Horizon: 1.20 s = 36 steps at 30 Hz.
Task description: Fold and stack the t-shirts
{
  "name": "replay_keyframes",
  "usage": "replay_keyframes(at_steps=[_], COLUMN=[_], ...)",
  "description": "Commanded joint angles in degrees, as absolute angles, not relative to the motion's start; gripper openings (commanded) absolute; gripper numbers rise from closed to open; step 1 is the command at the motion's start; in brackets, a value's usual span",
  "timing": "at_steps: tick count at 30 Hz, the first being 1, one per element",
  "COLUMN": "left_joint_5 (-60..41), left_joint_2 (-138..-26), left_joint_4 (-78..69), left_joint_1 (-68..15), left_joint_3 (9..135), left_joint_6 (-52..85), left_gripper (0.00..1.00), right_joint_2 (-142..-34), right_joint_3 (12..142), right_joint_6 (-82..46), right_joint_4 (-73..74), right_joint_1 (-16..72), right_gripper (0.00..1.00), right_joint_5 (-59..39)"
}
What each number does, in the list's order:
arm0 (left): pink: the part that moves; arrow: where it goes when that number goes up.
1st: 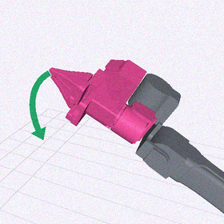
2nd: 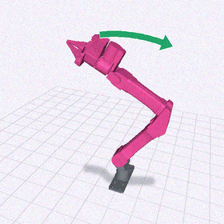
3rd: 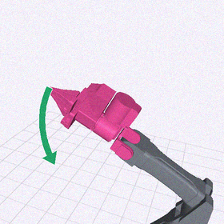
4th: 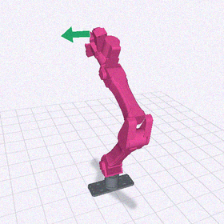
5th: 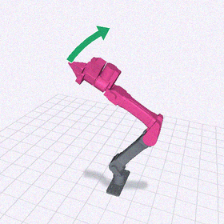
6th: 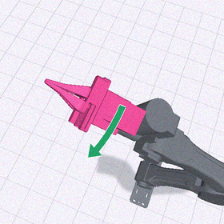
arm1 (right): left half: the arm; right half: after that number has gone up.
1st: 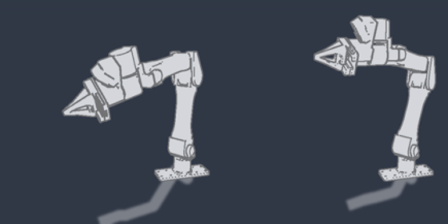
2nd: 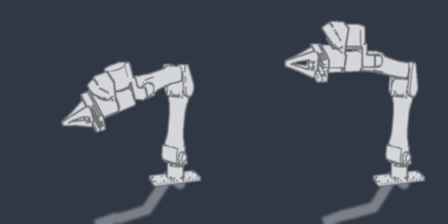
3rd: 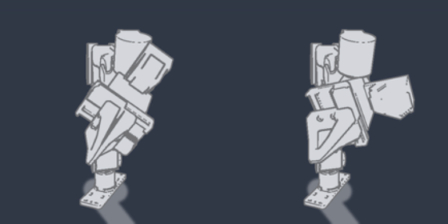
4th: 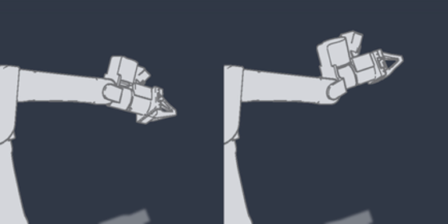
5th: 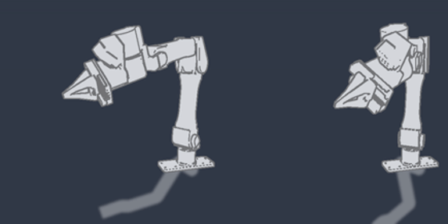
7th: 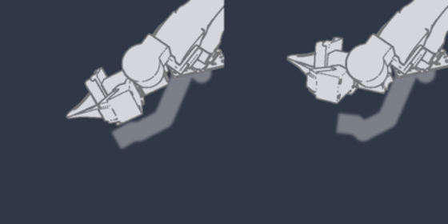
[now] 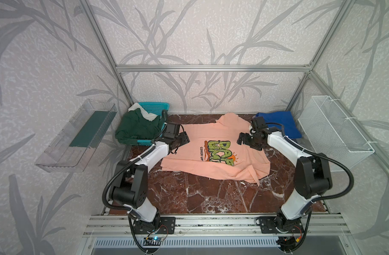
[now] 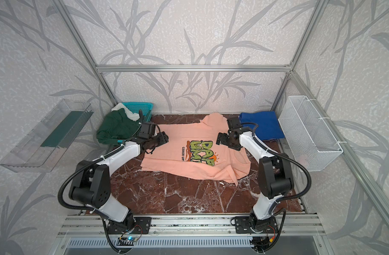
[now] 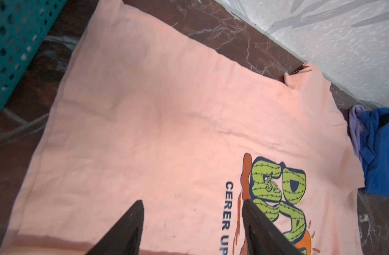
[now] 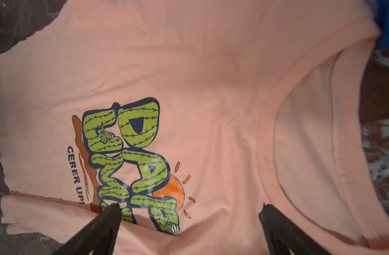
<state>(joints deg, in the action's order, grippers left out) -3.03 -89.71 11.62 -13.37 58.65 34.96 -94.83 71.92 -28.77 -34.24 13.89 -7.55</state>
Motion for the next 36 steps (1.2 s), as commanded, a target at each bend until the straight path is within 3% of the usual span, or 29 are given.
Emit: replay_keyframes(at_steps=[1,5,15,26,32,35,36], left_joint_5=[4.9,13.61,12.75,9.61,6.33,3.01,2.15], left_joint_2=[-85.26,-81.04,-78.6,-82.14,-83.1,-83.13,-83.05], left_joint_4=[14.34,17.01,14.46,13.03,16.96,15.68,15.08], left_joint_1=[-12.74,-11.77,-7.34,-6.26,-6.24,-6.33,-6.35], left_joint_3=[52.79,46.1,40.51,41.0,45.97,46.7,46.61], left_joint_6=[34.37,35.71,35.29,35.0,32.71,32.61,32.63], left_gripper=[0.71,0.7,0.67,0.65,0.65,0.65,0.65], right_joint_2=[-87.68,-79.19,-67.3,-67.94,-64.98,-63.78,-63.8], right_joint_3=[64.38,55.15,38.56,35.82,34.13,32.63,32.16], right_joint_6=[-31.16,-33.66,-38.12,-37.79,-39.02,-39.85,-40.06], right_joint_4=[-36.28,-38.13,-32.57,-33.17,-34.18,-33.6,-32.86], right_joint_1=[13.33,11.98,11.78,11.78,13.02,14.04,14.06], right_gripper=[0.99,0.99,0.98,0.78,0.77,0.69,0.59], right_joint_5=[-5.7,-5.47,-11.46,-14.9,-15.06,-14.2,-14.32])
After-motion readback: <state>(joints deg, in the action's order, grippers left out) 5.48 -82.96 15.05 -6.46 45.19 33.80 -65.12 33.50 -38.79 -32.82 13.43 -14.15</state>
